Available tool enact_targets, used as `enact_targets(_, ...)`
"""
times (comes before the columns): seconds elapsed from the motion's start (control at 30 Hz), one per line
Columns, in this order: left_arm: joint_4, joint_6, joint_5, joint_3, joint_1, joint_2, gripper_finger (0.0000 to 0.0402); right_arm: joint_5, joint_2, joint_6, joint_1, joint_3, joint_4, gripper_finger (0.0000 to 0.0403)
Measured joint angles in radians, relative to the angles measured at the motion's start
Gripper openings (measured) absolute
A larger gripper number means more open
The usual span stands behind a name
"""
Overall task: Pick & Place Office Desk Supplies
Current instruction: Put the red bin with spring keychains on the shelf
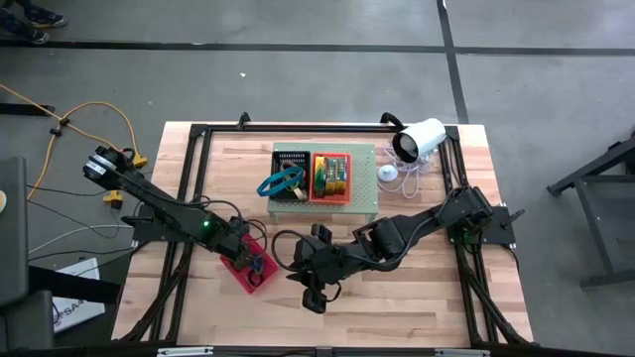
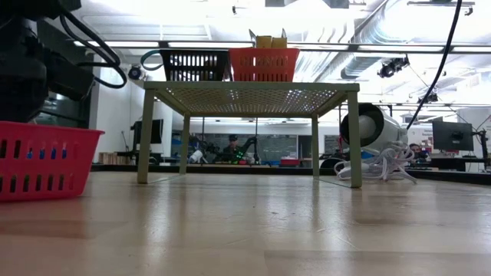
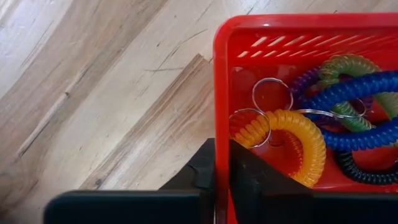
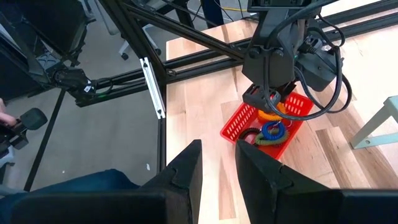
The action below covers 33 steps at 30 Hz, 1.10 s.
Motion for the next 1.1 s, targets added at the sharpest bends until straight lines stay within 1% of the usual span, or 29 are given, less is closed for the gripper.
enact_targets(0.1,0.002,0.000,0.003,0.000,0.000,-0.001,0.0005,0.000,0.000,0.000,0.000,0.000,0.000,0.0084)
enact_targets(0.4,0.007,0.003,0.005,0.000,0.000,-0.003,0.0002,0.000,0.000,0.000,0.000,0.000,0.000,0.0084)
enact_targets(0.5,0.005,0.017,0.028,0.011,0.004,-0.032,0.0001,0.000,0.000,0.000,0.000,0.000,0.000,0.0084)
enact_targets(0.6,-0.004,0.031,0.052,0.032,0.012,-0.091,0.0001,0.000,0.000,0.000,0.000,0.000,0.000,0.0084)
enact_targets(0.77,-0.042,0.045,0.057,0.091,0.024,-0.204,0.0001,0.000,0.000,0.000,0.000,0.000,0.008,0.0084)
enact_targets(0.87,-0.081,0.045,0.071,0.136,0.032,-0.247,0.0001,0.000,0.000,0.000,0.000,0.000,0.008,0.0084)
enact_targets(0.97,-0.156,0.038,0.094,0.200,0.041,-0.255,0.0001,0.000,0.000,0.000,0.000,0.000,0.015,0.0084)
enact_targets(1.1,-0.287,0.007,0.104,0.304,0.048,-0.230,0.0001,0.000,0.000,0.000,0.000,0.000,0.015,0.0084)
